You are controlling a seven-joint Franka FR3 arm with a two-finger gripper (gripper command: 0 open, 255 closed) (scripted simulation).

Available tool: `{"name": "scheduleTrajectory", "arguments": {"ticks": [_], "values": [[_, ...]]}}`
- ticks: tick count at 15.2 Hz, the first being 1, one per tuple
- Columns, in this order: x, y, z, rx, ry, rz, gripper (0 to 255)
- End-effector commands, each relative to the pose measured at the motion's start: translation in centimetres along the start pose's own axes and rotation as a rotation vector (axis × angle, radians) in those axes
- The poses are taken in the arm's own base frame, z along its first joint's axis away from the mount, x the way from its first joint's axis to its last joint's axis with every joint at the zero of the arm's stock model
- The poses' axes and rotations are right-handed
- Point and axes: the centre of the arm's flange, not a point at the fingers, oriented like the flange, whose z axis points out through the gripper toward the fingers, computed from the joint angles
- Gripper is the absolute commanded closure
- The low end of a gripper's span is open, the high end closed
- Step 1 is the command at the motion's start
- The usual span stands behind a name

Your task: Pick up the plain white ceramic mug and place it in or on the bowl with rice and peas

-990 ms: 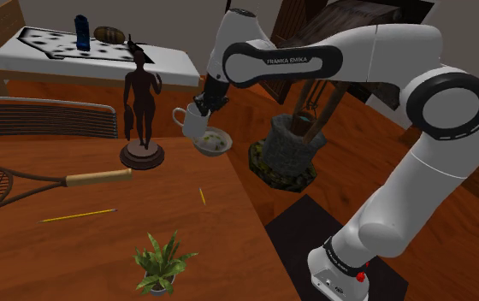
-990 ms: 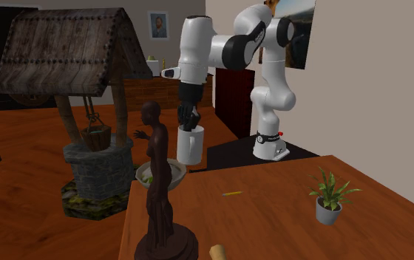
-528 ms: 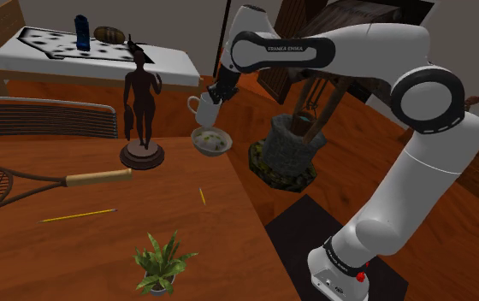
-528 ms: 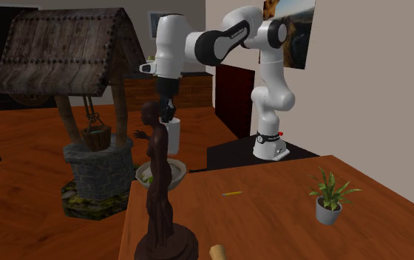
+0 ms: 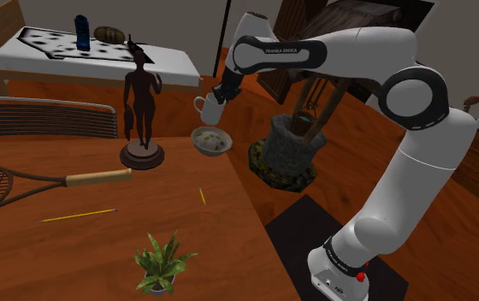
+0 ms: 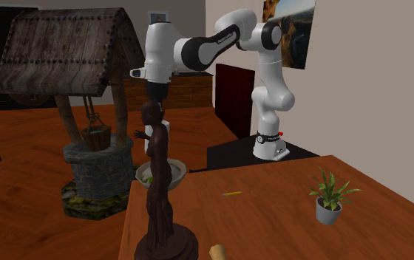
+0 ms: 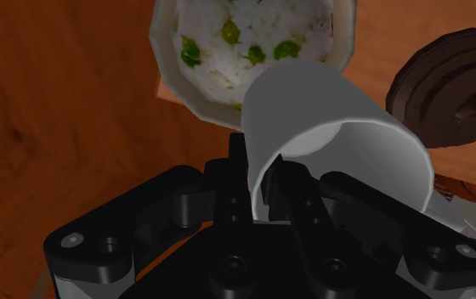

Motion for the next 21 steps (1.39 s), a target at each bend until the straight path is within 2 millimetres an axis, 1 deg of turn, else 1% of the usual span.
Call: {"name": "scheduleTrajectory", "arguments": {"ticks": [1,12,20,21], "values": [[-0.2,0.0,1.1,0.0,0.0,0.0,255],[-1.2,0.1,6.7,0.0,0.0,0.0,255],[-1.2,0.1,6.7,0.0,0.0,0.0,255],[-1.2,0.1,6.7,0.0,0.0,0.0,0]]}}
